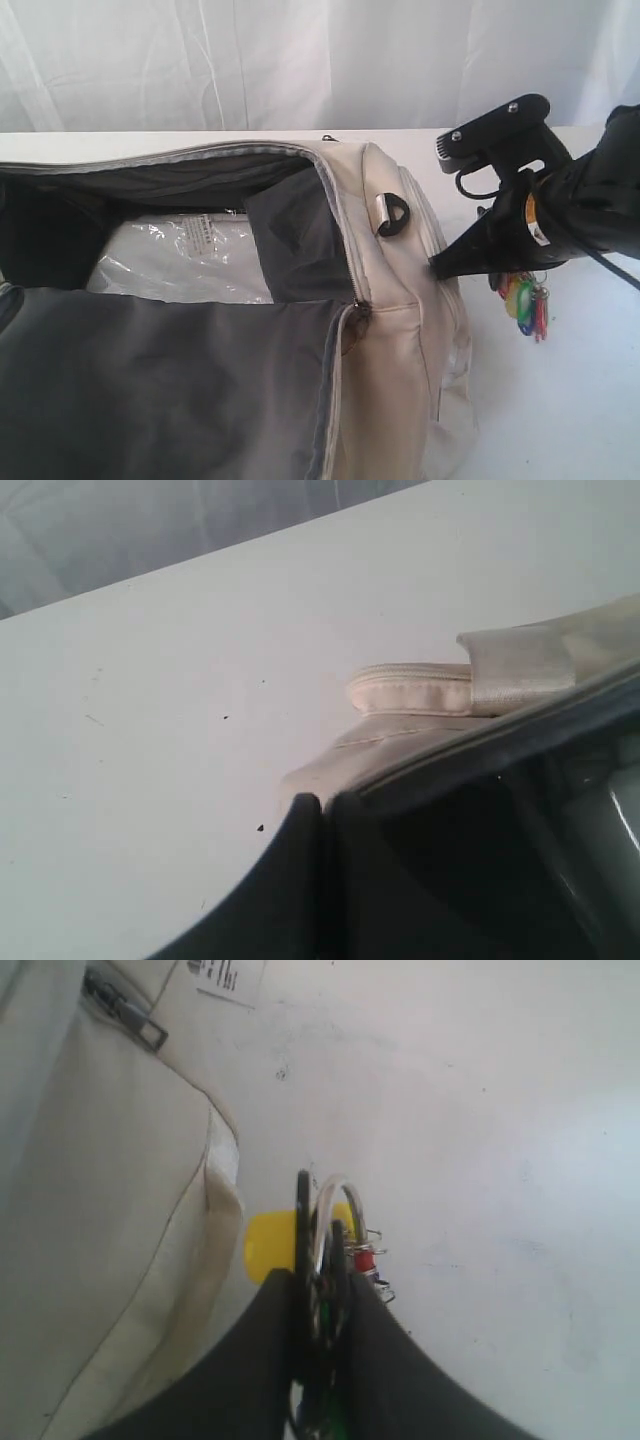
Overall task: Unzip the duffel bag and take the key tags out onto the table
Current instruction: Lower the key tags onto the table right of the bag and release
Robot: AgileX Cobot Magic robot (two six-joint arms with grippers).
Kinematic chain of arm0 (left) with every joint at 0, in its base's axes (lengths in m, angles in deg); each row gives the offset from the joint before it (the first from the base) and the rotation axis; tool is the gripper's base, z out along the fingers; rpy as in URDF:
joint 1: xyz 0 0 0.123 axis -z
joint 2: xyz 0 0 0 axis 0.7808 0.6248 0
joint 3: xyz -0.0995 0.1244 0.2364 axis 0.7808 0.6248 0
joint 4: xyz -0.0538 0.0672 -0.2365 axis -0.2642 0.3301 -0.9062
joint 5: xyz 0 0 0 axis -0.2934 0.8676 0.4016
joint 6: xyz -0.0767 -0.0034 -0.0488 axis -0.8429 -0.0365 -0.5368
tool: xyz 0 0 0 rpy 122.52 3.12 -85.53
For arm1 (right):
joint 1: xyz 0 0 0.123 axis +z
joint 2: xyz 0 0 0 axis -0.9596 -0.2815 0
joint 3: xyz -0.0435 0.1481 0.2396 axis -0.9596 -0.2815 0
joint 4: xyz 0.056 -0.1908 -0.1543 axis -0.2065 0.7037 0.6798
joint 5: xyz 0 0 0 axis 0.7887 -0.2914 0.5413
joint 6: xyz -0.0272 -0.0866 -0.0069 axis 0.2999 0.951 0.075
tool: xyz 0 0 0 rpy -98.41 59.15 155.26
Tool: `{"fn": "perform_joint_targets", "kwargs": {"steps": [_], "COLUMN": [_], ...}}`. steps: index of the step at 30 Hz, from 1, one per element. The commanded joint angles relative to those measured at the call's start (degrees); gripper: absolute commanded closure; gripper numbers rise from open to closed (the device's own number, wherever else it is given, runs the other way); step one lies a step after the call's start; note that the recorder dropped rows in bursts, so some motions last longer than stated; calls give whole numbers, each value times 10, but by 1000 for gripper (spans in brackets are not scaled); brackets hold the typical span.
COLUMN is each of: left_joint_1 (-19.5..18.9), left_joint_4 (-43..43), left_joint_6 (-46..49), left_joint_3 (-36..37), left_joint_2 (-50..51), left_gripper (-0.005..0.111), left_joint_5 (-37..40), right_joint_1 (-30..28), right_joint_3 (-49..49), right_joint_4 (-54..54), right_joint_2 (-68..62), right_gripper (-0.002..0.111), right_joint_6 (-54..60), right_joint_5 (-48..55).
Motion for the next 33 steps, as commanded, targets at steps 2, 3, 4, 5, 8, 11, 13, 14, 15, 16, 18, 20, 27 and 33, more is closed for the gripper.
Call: {"fn": "perform_joint_targets", "kwargs": {"steps": [2,3,4,5,8,11,13,14,15,16,18,20,27,33], "left_joint_1": [-8,-8,-8,-8,-8,-8,-8,-8,-8,-8,-8,-8,-8,-8], "left_joint_4": [-6,-6,-6,-6,-6,-6,-6,-6,-6,-6,-6,-6,-6,-6], "left_joint_6": [3,3,3,3,3,3,3,3,3,3,3,3,3,0], "left_joint_3": [-2,-2,-2,-2,-2,-2,-2,-2,-2,-2,-2,-2,-2,-2], "left_joint_2": [-4,-4,-4,-4,-4,-4,-4,-4,-4,-4,-4,-4,-4,-4], "left_gripper": [103,103,103,103,103,103,103,103,103,103,103,103,103,103], "left_joint_5": [26,26,26,26,26,26,26,26,26,26,26,26,26,25], "right_joint_1": [-3,-3,-3,-3,-3,-3,-3,-3,-3,-3,-3,-3,-3,-3], "right_joint_3": [-2,-2,-2,-2,-2,-2,-2,-2,-2,-2,-2,-2,4,19], "right_joint_4": [-16,-22,-30,-35,-41,-41,-41,-41,-41,-41,-40,-39,-33,-6], "right_joint_2": [-14,-15,-15,-15,-16,-16,-16,-16,-16,-16,-16,-16,-6,54], "right_gripper": [108,108,108,108,108,101,92,87,82,78,69,63,59,59], "right_joint_6": [-5,-5,-5,-5,-2,-2,-2,-2,-2,-2,-2,-2,-2,-5], "right_joint_5": [4,4,4,4,7,10,14,16,18,18,18,18,17,19]}}
